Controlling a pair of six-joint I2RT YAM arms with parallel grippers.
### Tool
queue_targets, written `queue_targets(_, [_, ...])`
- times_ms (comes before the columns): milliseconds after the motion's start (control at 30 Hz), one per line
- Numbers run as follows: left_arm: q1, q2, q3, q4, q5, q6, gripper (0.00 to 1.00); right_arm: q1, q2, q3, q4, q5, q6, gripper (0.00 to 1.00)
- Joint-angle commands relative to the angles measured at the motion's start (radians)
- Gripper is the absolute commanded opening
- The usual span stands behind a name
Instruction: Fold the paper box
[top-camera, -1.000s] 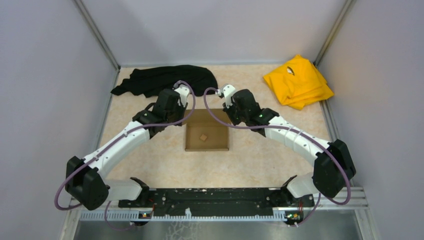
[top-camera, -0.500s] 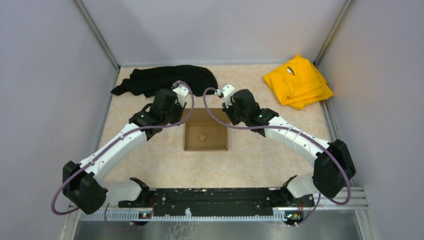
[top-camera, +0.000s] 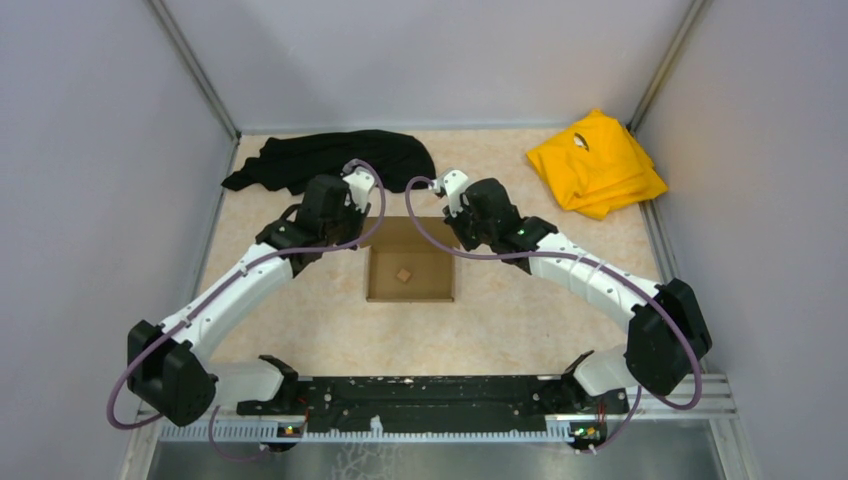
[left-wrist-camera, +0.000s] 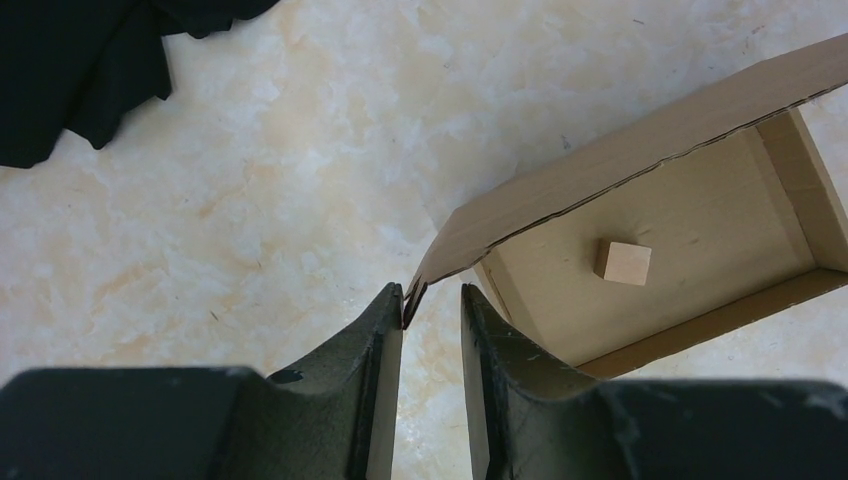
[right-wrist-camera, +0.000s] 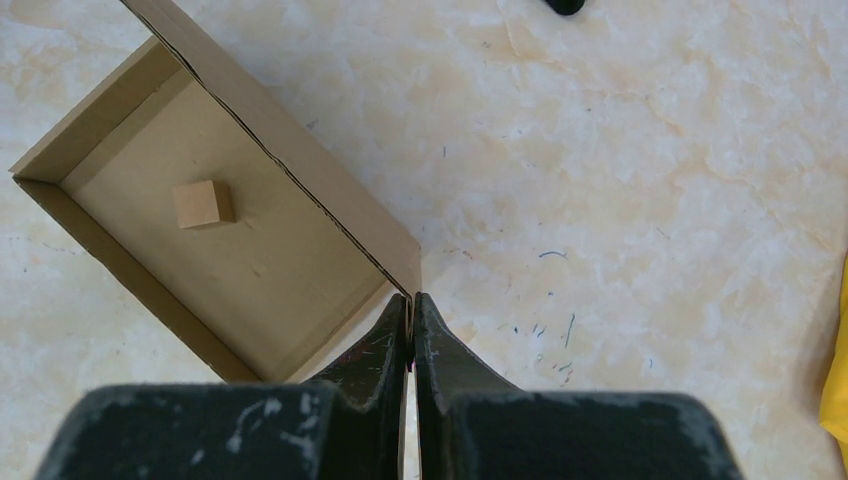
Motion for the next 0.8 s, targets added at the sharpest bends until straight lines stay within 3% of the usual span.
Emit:
queue_targets(0, [0.011, 0.009, -0.008, 0.035, 0.036, 0.011, 0.34, 0.013, -0.013, 0.031, 0.035, -0.018, -0.018, 0.0])
queue_targets(567, [0.036, 0.024, -0.014, 0.046, 0.037, 0.013, 0.33, 0.013, -0.028, 0.014, 0.036, -0.046, -0.031, 0.0])
queue_targets(767, [0.057, 0.014, -0.011, 0.05, 0.028, 0.017, 0.4, 0.015, -0.033, 0.006, 0.034, -0.051, -0.041, 0.0])
